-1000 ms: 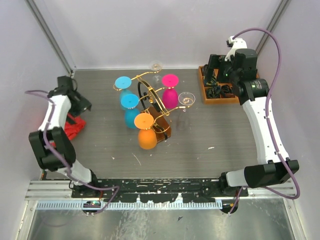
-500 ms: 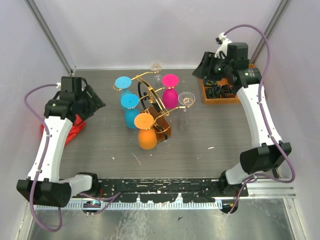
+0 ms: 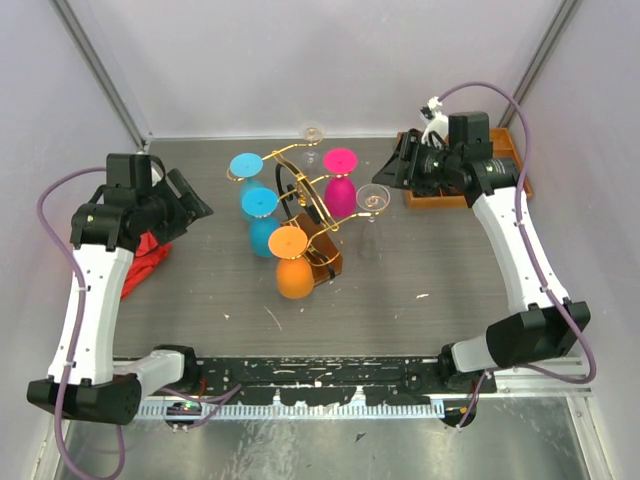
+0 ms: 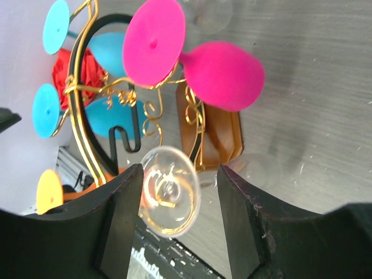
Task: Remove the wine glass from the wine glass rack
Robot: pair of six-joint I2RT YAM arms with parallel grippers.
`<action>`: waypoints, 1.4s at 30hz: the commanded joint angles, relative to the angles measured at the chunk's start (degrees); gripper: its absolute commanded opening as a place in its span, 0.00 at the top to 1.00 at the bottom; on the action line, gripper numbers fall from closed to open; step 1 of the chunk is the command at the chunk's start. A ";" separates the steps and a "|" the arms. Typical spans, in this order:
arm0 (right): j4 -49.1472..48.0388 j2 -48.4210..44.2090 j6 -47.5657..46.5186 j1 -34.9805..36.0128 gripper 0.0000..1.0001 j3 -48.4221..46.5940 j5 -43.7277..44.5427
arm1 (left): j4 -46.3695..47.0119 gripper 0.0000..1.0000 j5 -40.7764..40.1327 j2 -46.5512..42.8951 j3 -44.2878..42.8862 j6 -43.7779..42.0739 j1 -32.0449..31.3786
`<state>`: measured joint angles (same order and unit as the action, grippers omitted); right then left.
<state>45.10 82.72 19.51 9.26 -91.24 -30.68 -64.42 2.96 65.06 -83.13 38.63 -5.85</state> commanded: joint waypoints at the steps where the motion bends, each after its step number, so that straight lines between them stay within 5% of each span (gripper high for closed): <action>1: -0.97 -5.40 1.21 0.04 0.42 2.21 -5.49 | -0.30 0.23 2.65 -0.60 -0.02 -0.06 -0.05; 9: 2.54 -12.59 -1.35 -0.01 0.40 2.88 4.38 | -0.34 0.26 3.98 -3.47 0.87 0.70 -0.04; 15: 4.76 -12.27 -1.38 0.06 0.43 4.89 1.30 | -1.16 0.25 4.95 -3.54 1.02 0.57 -0.04; 32: -8.82 -11.72 3.66 0.06 0.46 13.66 -3.79 | -2.79 0.21 7.30 -5.63 0.79 0.79 -0.04; 42: -10.67 -9.18 4.31 0.03 0.59 14.25 -7.69 | -2.27 0.21 8.67 -5.69 1.34 1.36 -0.04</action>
<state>37.80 73.43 22.98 9.26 -76.90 -35.07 -67.20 9.82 60.14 -82.35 39.72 -5.85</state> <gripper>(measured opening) 0.456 0.790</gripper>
